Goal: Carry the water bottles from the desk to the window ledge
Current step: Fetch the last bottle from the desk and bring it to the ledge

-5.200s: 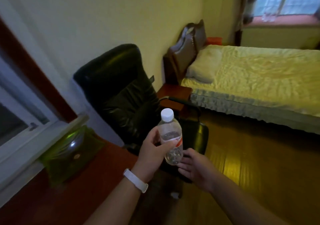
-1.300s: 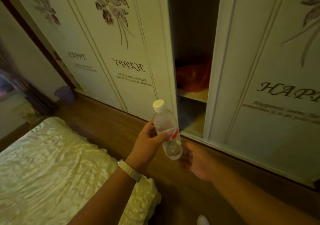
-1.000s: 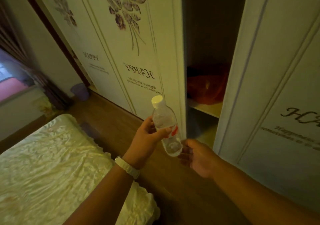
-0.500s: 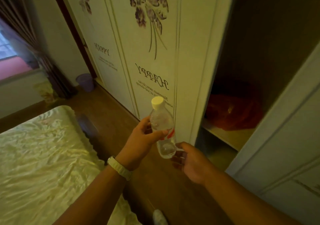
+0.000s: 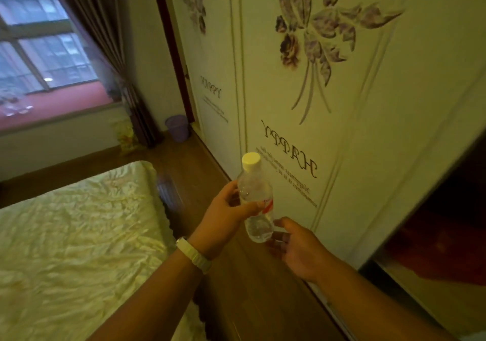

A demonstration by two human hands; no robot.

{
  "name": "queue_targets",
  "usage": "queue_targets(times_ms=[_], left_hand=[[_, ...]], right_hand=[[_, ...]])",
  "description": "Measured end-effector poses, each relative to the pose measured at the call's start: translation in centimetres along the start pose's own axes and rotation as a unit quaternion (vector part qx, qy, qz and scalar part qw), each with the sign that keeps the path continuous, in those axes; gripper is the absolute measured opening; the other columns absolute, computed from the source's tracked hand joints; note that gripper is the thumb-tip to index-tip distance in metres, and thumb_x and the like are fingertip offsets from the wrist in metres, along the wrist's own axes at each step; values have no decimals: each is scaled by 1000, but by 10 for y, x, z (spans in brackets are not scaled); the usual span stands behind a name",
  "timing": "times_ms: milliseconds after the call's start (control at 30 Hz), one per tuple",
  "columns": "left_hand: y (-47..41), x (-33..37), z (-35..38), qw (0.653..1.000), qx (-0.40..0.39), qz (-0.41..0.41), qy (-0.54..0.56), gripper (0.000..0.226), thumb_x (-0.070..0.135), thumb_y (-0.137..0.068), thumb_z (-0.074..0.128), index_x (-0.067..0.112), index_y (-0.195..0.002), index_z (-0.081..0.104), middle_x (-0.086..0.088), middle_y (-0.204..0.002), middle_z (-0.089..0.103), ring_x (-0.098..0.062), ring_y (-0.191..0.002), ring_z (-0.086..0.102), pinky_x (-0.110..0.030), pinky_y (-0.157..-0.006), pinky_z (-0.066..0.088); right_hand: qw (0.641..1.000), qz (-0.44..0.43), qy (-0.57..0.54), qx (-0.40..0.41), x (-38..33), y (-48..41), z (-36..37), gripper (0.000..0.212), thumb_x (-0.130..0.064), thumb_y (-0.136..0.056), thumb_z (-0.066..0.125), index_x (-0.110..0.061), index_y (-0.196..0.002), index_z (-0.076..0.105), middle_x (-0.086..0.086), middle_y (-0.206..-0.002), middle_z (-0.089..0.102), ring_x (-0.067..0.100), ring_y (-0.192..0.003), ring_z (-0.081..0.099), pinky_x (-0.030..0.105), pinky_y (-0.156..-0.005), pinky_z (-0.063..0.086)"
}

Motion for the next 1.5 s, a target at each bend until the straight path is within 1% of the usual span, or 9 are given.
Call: queue_targets(times_ms=[100,233,533,700,867,1000,1233,1367,1500], left_hand=[[-18,-4,-33,999,45,0,1,55,19,-77,81,28,-126,59,2,-120,69,-16,-110,67,-40,-93,55],[-45,-14,-73,995,99,-10,7,55,13,-79,79,21,-129,58,-2,-120,70,-18,-108,68,-41,-94,55],[-145,-12,-144,980,197,-28,6,55,15,-78,78,18,-129,58,-9,-122,69,-26,-112,66,-51,-99,52],[-208,8,-169,974,225,-21,-3,56,23,-72,83,22,-124,62,-6,-118,71,-23,-109,68,-49,-96,54],[-252,20,-195,965,260,-10,12,54,22,-70,85,22,-120,64,-4,-115,72,-21,-106,70,-45,-93,56],[-275,31,-222,961,275,4,9,44,13,-77,80,21,-117,65,-4,-111,74,-19,-102,71,-38,-87,58],[-313,25,-298,956,293,2,17,43,15,-80,78,23,-120,64,-2,-112,73,-18,-103,70,-31,-83,59],[-351,14,-353,960,280,-1,29,44,16,-81,79,19,-122,63,-8,-117,71,-24,-108,69,-44,-93,56],[-391,22,-412,965,261,4,26,41,18,-80,79,25,-118,65,0,-114,72,-18,-106,69,-40,-91,57]], right_hand=[[999,14,24,-26,-7,-30,28,16,-18,-96,49,-9,-105,60,17,-93,63,26,-77,60,36,-65,46],[996,44,47,-61,-10,-77,60,15,-19,-97,48,-10,-99,60,13,-89,67,26,-77,61,36,-67,46],[982,102,95,-126,-55,-203,128,27,-22,-99,43,-5,-117,56,18,-96,62,26,-76,57,35,-65,44],[975,122,110,-149,-97,-263,159,32,-23,-101,41,-4,-123,54,22,-109,58,27,-79,56,36,-66,44],[966,125,142,-174,-131,-306,192,23,-23,-101,41,-9,-108,58,16,-95,60,25,-74,55,34,-65,42],[960,130,152,-194,-143,-329,223,22,-24,-99,43,-11,-105,60,16,-96,60,25,-77,54,34,-66,43],[954,125,180,-203,-151,-386,289,23,-25,-99,45,-11,-99,63,14,-90,63,25,-75,55,34,-66,42],[953,118,203,-192,-153,-429,330,28,-25,-97,48,-9,-116,62,19,-107,63,32,-96,56,37,-74,44],[955,117,209,-174,-161,-466,382,31,-26,-96,49,-10,-120,60,20,-118,65,34,-107,59,41,-87,44]])
Point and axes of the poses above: each hand's wrist, its own y-axis away from the middle knuckle, its own z-axis out of the palm, x = y × z, the point moved 8 cm from there along -y, towards the middle knuckle
